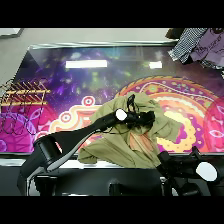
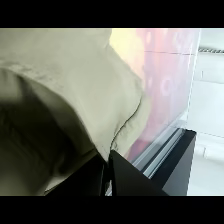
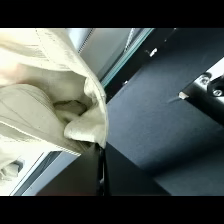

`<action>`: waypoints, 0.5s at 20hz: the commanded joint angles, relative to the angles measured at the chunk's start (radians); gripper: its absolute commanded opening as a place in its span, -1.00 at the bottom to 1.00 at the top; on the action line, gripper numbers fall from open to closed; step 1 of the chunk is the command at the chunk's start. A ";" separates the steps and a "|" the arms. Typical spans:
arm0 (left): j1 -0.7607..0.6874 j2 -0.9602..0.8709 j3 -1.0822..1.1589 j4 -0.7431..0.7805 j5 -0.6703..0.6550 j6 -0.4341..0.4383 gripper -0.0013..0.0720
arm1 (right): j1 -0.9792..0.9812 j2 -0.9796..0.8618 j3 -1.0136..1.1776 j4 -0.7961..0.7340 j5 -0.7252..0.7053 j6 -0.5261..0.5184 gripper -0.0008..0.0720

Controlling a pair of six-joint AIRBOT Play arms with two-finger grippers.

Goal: Fold the clothes and pants, and hang the long-sleeved shirts on hangers.

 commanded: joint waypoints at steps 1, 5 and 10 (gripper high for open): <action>0.064 0.019 0.020 0.000 -0.030 0.073 -0.91 | 0.001 -0.001 0.033 -0.071 -0.039 -0.018 -0.91; 0.204 0.097 0.032 0.008 -0.073 0.159 -0.92 | 0.000 -0.178 0.227 -0.188 -0.201 -0.115 -0.91; 0.413 0.249 0.141 0.257 -0.277 0.187 -0.92 | 0.000 -0.739 0.792 -0.151 -0.348 -0.451 -0.91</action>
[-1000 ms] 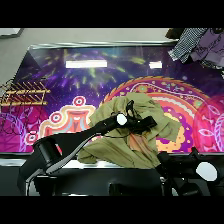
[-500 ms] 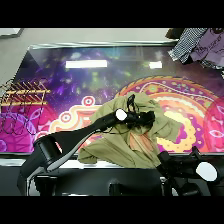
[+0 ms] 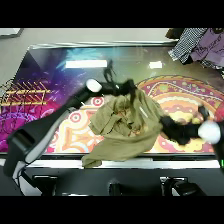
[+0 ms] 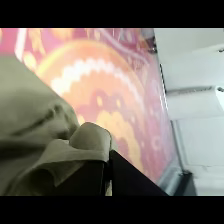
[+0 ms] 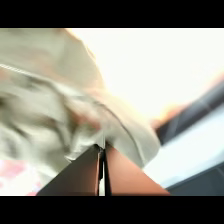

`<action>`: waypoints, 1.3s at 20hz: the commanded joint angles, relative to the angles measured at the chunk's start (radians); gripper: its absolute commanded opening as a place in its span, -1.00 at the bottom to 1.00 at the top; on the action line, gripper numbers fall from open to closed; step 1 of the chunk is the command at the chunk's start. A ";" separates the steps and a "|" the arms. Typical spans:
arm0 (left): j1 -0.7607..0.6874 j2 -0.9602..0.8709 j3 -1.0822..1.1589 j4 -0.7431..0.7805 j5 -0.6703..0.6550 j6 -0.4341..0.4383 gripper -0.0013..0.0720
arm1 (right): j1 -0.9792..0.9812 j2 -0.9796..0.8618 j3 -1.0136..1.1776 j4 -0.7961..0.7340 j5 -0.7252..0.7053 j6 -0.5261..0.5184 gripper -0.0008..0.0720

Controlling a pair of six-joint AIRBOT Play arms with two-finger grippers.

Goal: Fold the clothes and pants, and hang the long-sleeved shirts on hangers.

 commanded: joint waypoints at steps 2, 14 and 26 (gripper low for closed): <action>0.184 0.154 0.075 0.193 -0.137 0.027 -0.92 | 0.001 -0.447 0.579 0.051 -0.069 -0.321 -0.91; 0.459 0.641 0.124 0.360 -0.161 -0.158 -0.92 | 0.001 -0.405 1.200 0.168 -0.026 -0.713 -0.91; 0.295 0.711 -0.126 0.704 -0.749 -0.503 -0.92 | 0.197 -0.331 0.817 -0.049 0.174 -0.582 -0.91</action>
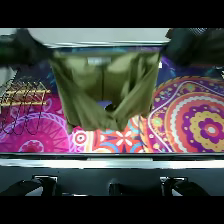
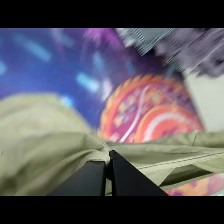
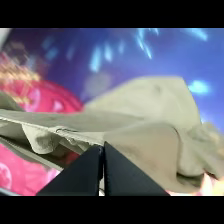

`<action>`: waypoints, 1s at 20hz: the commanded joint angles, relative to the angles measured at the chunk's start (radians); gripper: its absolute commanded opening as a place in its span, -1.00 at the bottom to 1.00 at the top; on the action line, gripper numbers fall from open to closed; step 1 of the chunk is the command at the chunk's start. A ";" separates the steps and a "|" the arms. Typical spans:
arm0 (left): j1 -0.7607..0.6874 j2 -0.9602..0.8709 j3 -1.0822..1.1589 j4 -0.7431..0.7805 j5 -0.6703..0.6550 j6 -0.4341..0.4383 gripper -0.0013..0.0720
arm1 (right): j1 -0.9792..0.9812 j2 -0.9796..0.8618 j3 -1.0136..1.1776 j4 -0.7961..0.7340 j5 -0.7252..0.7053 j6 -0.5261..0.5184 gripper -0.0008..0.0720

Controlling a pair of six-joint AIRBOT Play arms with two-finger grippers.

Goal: Fold the clothes and pants, and hang the long-sleeved shirts on hangers.

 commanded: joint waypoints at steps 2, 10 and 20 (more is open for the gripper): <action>-0.139 0.004 -0.233 0.182 -0.159 -0.151 -0.92 | 0.280 0.013 -0.292 -0.402 0.040 0.212 -0.91; -0.224 0.003 -0.569 0.210 -0.014 -0.212 -0.91 | 0.467 0.013 -0.668 -0.565 -0.085 0.567 -0.91; -0.161 0.000 -0.567 0.211 0.182 -0.092 0.71 | 0.467 0.013 -0.669 -0.454 -0.230 0.527 -0.91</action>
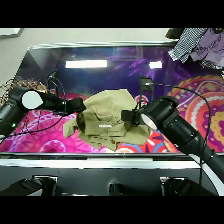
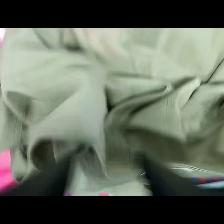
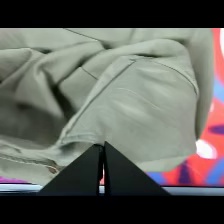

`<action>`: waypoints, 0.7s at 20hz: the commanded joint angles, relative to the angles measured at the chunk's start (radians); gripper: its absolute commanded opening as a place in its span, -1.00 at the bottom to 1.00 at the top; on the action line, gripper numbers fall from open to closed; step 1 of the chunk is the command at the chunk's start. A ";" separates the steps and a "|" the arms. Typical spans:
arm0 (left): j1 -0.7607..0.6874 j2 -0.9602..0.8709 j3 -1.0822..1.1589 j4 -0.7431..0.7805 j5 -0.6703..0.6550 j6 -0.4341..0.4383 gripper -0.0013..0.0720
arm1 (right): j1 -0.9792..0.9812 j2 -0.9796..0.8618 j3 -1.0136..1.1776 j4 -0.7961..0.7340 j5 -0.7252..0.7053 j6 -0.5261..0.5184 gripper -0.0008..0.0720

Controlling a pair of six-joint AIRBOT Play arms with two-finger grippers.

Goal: Fold the clothes and pants, and hang the long-sleeved shirts on hangers.

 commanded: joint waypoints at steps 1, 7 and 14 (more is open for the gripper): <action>0.068 0.003 0.004 0.000 0.014 0.037 0.72 | 0.002 -0.001 -0.003 0.037 -0.101 0.010 -0.91; 0.655 0.121 -0.010 0.042 -0.103 0.284 0.70 | 0.002 -0.001 -0.003 0.037 -0.114 0.009 -0.91; 1.035 0.063 -0.090 0.059 -0.118 0.613 0.70 | 0.002 -0.001 -0.003 0.043 -0.113 0.009 -0.91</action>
